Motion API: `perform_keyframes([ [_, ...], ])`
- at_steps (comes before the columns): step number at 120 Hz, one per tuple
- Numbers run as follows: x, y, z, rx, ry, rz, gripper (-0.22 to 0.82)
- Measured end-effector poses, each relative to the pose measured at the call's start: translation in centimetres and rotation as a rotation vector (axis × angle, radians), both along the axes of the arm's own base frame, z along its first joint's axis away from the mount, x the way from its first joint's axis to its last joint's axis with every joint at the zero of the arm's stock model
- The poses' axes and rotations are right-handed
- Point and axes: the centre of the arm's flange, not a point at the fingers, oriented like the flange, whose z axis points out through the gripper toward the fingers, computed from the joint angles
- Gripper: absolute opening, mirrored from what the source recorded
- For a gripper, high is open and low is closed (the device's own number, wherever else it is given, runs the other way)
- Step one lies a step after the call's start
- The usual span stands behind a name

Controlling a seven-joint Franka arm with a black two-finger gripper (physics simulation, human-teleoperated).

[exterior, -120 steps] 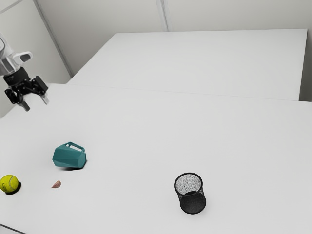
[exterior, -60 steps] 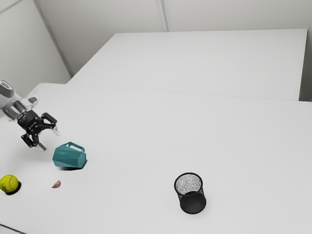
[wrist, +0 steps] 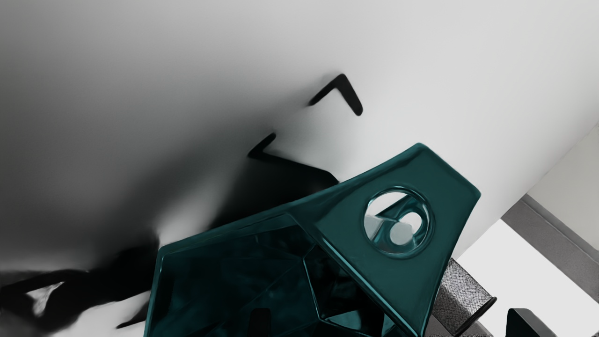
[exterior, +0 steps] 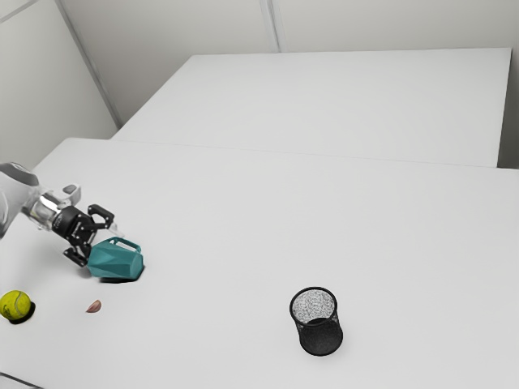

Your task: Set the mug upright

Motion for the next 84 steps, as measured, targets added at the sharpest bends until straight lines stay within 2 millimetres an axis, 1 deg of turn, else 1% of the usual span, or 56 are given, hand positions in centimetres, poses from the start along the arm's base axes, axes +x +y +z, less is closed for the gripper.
perform_keyframes([
  [10, 0.1, -0.1, 0.1, -0.005, -0.004, -0.003, 0.27],
  [15, 0.1, -0.1, 0.2, -0.006, -0.007, -0.004, 0.17],
  [22, 0.2, -0.1, 0.4, -0.006, -0.011, -0.006, 0.07],
  [28, 0.3, -0.2, 0.6, -0.006, -0.016, -0.01, 0.01],
  [36, 0.6, -0.5, 0.9, -0.005, -0.024, -0.018, -0.05],
  [50, 2.0, -1.3, 2.2, -0.001, -0.053, -0.045, -0.12],
  [64, 2.5, -1.9, 2.6, -0.001, -0.063, -0.059, -0.15],
  [76, 3.1, -2.7, 3.5, 0.01, -0.075, -0.08, -0.16],
  [79, 3.3, -3.1, 4.1, 0.023, -0.082, -0.093, -0.16],
  [84, 4.0, -4.2, 5.7, 0.057, -0.101, -0.129, -0.17],
])
